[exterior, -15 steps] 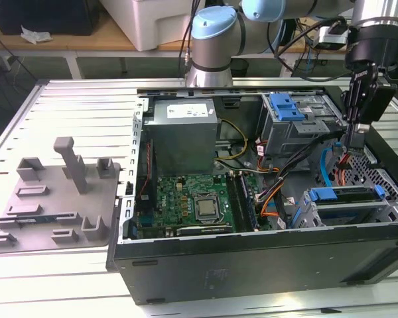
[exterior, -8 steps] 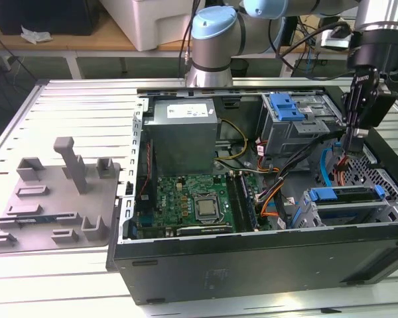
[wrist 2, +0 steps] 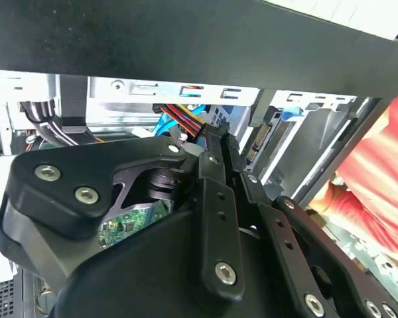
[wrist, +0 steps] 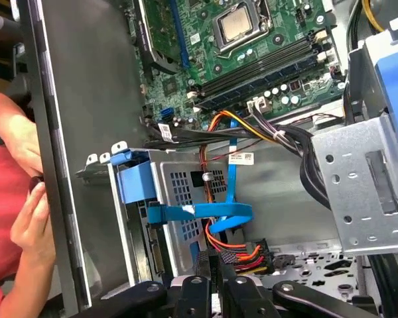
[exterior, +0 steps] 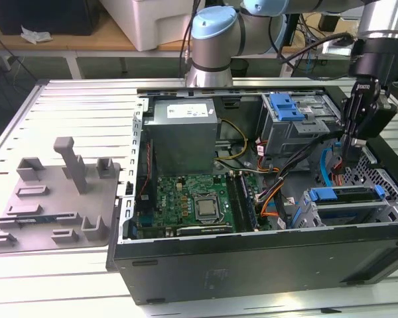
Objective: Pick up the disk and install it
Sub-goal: 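Insert the first disk wire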
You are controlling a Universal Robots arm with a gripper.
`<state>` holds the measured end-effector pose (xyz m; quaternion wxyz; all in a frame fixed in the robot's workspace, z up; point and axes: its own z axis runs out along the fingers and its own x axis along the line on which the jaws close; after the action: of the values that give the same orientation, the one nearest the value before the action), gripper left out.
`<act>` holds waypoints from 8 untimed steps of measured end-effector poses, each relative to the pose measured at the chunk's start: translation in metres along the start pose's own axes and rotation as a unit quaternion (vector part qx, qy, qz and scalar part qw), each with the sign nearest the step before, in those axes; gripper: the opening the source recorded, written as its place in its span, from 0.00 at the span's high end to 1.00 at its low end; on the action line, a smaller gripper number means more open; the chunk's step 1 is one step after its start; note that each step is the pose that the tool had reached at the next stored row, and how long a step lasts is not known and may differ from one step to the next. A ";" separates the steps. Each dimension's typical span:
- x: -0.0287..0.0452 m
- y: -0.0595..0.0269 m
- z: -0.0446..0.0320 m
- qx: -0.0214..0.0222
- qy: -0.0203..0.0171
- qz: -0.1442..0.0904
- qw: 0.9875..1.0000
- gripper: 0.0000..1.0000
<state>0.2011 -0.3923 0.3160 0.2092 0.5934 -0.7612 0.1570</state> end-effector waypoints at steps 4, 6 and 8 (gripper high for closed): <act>0.0078 0.0008 0.0033 -0.005 -0.034 -0.003 0.999 0.84; 0.0100 0.0007 0.0028 -0.007 -0.048 -0.005 0.999 0.84; 0.0120 0.0006 0.0027 -0.008 -0.056 -0.005 0.998 0.84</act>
<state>0.1976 -0.4035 0.3197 0.1717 0.6037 -0.7697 0.1166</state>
